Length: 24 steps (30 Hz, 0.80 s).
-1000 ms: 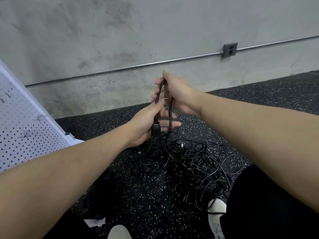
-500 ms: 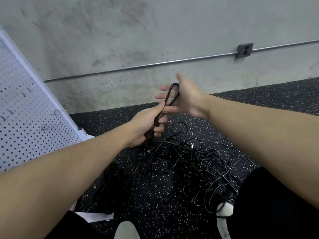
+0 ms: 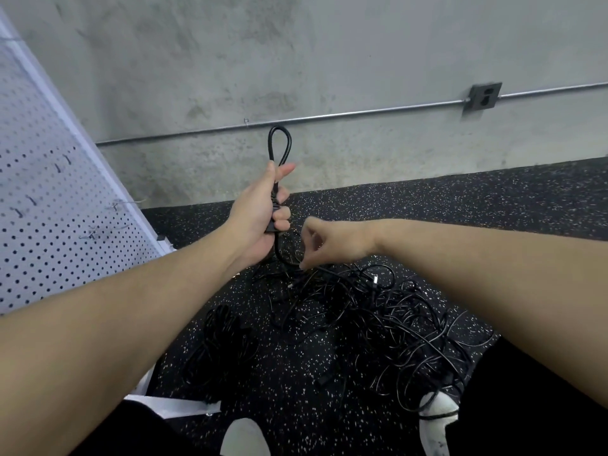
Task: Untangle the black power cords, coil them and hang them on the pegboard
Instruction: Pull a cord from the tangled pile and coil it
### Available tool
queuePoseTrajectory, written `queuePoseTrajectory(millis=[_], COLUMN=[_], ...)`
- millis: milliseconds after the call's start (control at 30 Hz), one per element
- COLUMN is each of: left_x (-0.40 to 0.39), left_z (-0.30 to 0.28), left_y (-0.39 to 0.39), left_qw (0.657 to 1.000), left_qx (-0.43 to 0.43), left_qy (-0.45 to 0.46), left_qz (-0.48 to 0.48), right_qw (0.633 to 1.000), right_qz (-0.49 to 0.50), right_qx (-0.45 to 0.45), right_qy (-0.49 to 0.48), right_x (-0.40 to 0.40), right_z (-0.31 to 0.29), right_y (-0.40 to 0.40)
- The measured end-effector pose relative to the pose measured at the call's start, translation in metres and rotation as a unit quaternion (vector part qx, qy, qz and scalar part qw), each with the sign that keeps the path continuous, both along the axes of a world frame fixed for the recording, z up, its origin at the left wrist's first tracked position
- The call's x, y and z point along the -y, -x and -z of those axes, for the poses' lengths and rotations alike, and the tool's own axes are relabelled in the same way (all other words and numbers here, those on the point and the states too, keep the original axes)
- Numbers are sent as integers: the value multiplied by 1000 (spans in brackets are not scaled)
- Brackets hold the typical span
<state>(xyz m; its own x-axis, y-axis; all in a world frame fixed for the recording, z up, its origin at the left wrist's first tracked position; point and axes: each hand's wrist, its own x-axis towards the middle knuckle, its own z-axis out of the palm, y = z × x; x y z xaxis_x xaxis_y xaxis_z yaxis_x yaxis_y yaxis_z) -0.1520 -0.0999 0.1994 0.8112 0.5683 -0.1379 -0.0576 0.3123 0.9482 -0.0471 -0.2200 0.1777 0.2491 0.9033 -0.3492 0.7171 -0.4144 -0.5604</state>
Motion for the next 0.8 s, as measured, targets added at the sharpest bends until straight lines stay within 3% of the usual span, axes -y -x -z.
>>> queuePoseTrajectory(millis=[67,200,500,600,700,800], left_x=[1,0,-33,-44,-42,-30], left_z=[0,-1,8,15,21,21], left_y=[1,2,19,25,27,25], left_qw=[1000,998,984,969,969,973], left_qx=[14,36,-69,-127,-148,-161], left_qy=[24,48,-114,-174,-167,-156], left_qz=[-3,-5,-116,-124,-105,-45], right_qw=[999,996,999,997,982,969], right_qz=[-2,-51,-14,21,46,96], right_qx=[-29,-24,25,-58,-154,-125], right_qy=[-16,72,-16,-38,-96,-188], right_x=[-1,-6,-2,10,14,10], right_z=[-2,-1,-9,-13,-20,-28], right_y=[2,7,-13,-28,-29,-22])
